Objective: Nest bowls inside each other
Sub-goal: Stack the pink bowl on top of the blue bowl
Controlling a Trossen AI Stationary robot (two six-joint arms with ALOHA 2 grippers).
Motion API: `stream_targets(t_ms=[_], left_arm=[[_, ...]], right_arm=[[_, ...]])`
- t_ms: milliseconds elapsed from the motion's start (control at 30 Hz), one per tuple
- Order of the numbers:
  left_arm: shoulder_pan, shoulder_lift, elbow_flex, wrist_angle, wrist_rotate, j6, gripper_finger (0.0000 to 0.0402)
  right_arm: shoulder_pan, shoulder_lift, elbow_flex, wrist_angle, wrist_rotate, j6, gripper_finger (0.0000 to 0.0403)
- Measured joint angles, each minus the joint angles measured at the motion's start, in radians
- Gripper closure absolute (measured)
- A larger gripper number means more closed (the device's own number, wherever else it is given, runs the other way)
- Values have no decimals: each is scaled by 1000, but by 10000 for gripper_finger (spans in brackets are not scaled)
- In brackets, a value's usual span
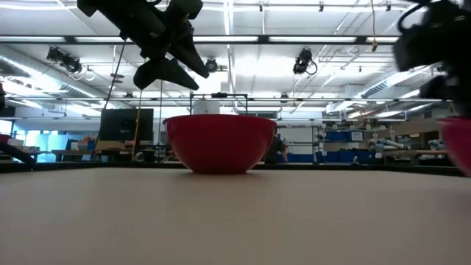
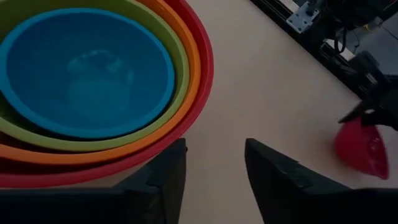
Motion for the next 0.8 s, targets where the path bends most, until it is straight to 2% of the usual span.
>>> stream_targets(t_ms=[100, 167, 267, 333, 433, 567, 667, 800], left_arm=[[0, 0, 0, 9, 0, 5, 239], [0, 0, 0, 18, 0, 6, 239], [11, 0, 0, 30, -3, 13, 239], [19, 0, 0, 36, -4, 10, 239], [29, -16, 0, 78, 18, -24, 239], [36, -47, -2, 140, 62, -9, 239], [41, -92, 1, 164, 62, -1, 239], [42, -163, 0, 152, 60, 30, 239]], right_arm=[[-63, -22, -1, 12, 75, -11, 384], [-119, -29, -4, 46, 189, -39, 388], [-226, -30, -5, 188, 316, -108, 387], [-309, -30, -4, 332, 311, -190, 380], [-431, -30, -4, 586, 233, -288, 374], [-569, -31, -3, 852, 158, -292, 385], [-656, -32, -2, 927, 152, -278, 387], [-765, -22, -2, 940, 118, -285, 375]])
